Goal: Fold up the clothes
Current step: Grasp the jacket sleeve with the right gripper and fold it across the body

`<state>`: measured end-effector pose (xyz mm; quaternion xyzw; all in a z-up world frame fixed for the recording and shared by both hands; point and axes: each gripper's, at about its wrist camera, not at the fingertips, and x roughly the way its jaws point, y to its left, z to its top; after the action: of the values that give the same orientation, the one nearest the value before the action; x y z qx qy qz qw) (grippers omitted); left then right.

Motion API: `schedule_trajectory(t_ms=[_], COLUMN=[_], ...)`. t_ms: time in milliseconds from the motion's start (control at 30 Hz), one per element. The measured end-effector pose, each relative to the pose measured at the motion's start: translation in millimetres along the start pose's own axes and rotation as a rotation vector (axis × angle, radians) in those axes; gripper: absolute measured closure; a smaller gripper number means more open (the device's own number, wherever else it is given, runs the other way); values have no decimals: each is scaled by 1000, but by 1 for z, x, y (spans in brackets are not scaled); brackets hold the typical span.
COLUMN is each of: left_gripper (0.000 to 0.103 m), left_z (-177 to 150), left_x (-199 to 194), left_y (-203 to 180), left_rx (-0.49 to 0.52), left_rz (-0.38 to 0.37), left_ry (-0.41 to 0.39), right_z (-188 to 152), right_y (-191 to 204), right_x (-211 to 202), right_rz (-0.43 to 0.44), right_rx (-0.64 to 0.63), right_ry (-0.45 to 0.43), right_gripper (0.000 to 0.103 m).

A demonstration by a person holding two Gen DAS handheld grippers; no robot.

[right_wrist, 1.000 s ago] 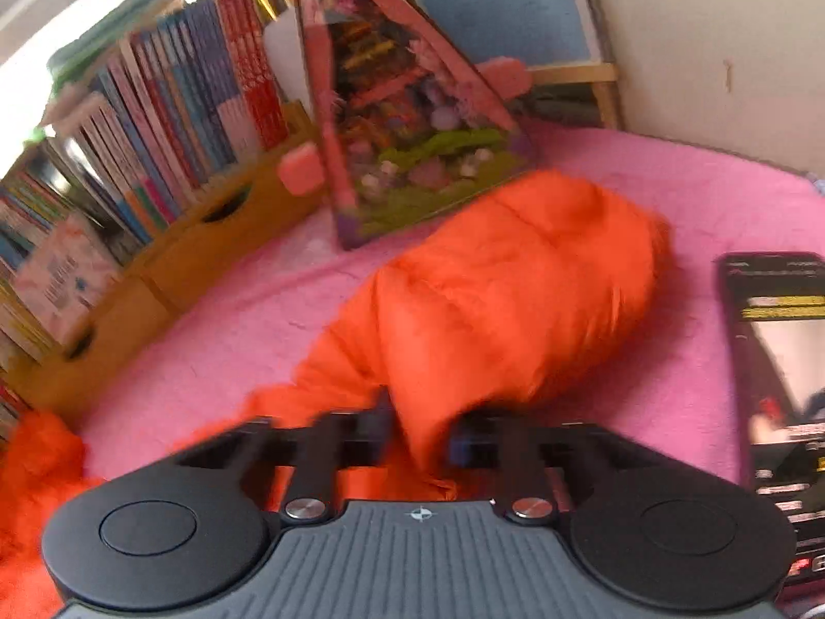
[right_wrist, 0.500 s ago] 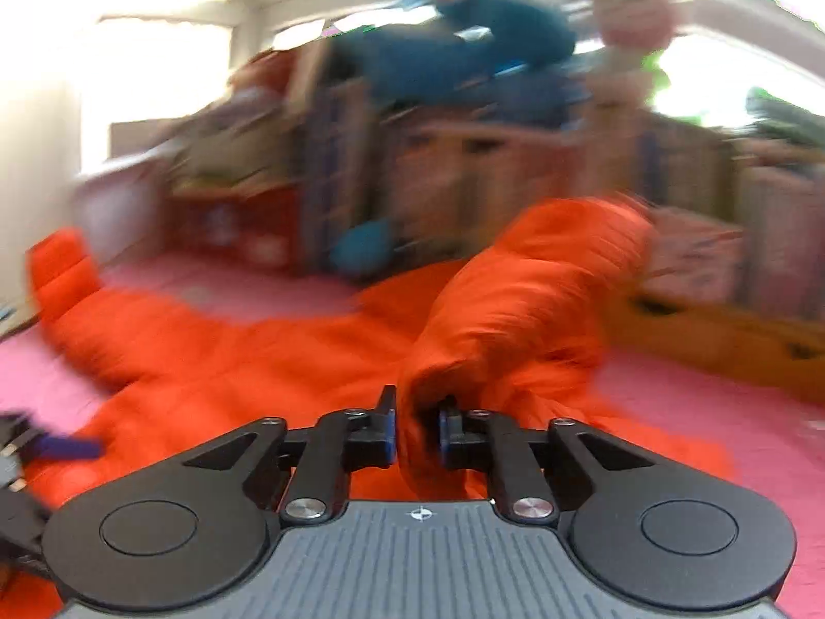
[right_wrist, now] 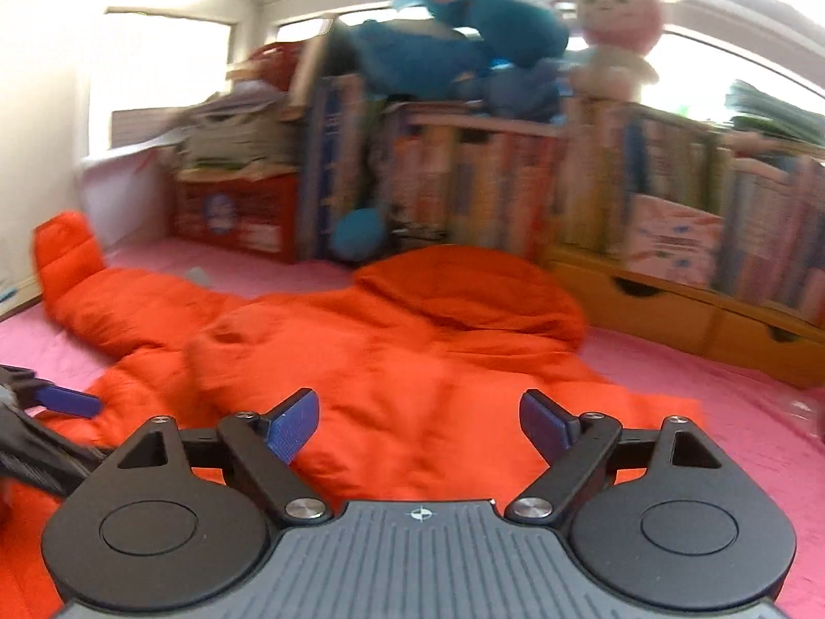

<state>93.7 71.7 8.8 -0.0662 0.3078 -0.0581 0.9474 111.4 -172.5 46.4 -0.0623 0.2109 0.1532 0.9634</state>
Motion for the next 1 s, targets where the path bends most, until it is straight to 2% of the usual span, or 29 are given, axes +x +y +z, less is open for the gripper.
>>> schedule_trajectory(t_ms=[67, 100, 167, 200, 300, 367, 433, 533, 733, 800, 833, 900, 933, 1000], left_gripper=[0, 0, 0, 0, 0, 0, 0, 0, 0, 0, 0, 0, 0, 0], left_z=[18, 25, 38, 42, 46, 43, 40, 36, 34, 35, 35, 35, 35, 36], left_x=[-5, -3, 7, 17, 58, 79, 100, 111, 113, 115, 116, 116, 117, 118], left_y=[-1, -6, -24, -32, -46, -39, -32, -19, -16, -14, -13, -12, -12, -13], left_rx=[-14, 13, 120, 166, 255, 231, 208, 133, 103, 93, 88, 75, 73, 81], left_rz=[-37, -23, 61, 102, 201, 209, 216, 183, 174, 176, 178, 182, 187, 198], left_ry=[-39, -69, -149, -165, -143, -95, -47, 0, 17, 26, 30, 35, 37, 41], right_z=[-1, 0, 3, 3, 3, 0, -6, -10, 1, 4, 3, -6, -11, -16], right_y=[-15, -21, -33, -37, -46, -49, -51, -43, 21, 39, 47, 57, 55, 36], right_x=[-9, -13, -23, -29, -45, -50, -49, -34, 39, 63, 75, 94, 98, 96], right_rz=[-29, -62, -131, -178, -325, -423, -496, -470, -285, -218, -206, -249, -271, -279], right_rx=[27, 27, 24, 3, -119, -229, -331, -397, -467, -467, -481, -547, -573, -538], right_ry=[-12, -21, -39, -46, -48, -31, -1, 34, 1, 20, 32, 54, 61, 76], right_gripper=[18, 18, 18, 18, 17, 12, 11, 11, 11, 11, 11, 11, 11, 11])
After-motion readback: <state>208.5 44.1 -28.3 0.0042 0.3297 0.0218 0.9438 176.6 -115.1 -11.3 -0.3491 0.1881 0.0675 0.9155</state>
